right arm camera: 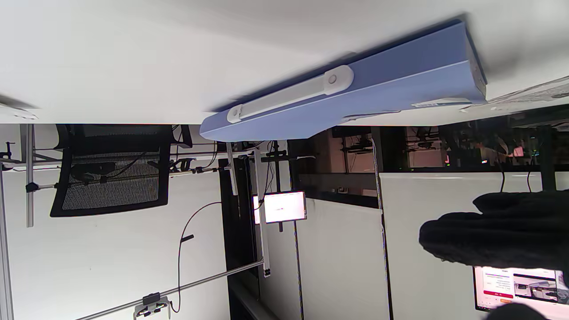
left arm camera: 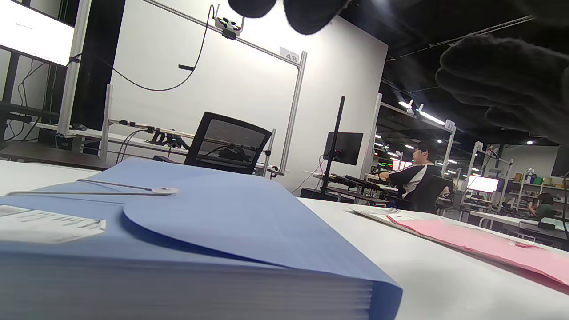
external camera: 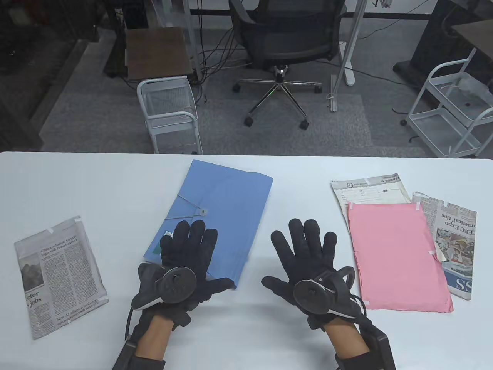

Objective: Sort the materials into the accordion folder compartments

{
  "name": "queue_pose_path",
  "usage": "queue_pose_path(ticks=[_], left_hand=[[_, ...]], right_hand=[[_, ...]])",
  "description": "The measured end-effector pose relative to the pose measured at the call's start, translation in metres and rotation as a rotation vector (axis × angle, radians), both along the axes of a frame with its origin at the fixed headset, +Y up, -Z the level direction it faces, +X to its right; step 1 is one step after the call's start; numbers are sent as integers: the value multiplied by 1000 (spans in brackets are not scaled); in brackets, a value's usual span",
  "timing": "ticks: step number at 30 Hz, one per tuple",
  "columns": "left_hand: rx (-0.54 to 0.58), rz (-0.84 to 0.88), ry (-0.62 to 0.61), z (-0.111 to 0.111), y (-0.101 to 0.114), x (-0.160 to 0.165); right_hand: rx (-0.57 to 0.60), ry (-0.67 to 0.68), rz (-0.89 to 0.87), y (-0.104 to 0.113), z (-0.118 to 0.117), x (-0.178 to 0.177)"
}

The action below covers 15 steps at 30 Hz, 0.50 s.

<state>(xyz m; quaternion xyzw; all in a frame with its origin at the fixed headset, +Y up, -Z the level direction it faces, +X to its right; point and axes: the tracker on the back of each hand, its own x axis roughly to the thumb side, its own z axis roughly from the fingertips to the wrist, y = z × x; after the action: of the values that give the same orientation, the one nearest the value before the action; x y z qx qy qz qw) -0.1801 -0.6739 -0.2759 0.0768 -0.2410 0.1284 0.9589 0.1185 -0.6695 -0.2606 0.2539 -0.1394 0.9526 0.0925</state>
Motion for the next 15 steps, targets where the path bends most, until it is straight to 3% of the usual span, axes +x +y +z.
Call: queue_pose_path(ticks=[15], left_hand=[[-27,17,15,-2,-1,-1]], right_hand=[[-2,-8,-1,1,-2,0]])
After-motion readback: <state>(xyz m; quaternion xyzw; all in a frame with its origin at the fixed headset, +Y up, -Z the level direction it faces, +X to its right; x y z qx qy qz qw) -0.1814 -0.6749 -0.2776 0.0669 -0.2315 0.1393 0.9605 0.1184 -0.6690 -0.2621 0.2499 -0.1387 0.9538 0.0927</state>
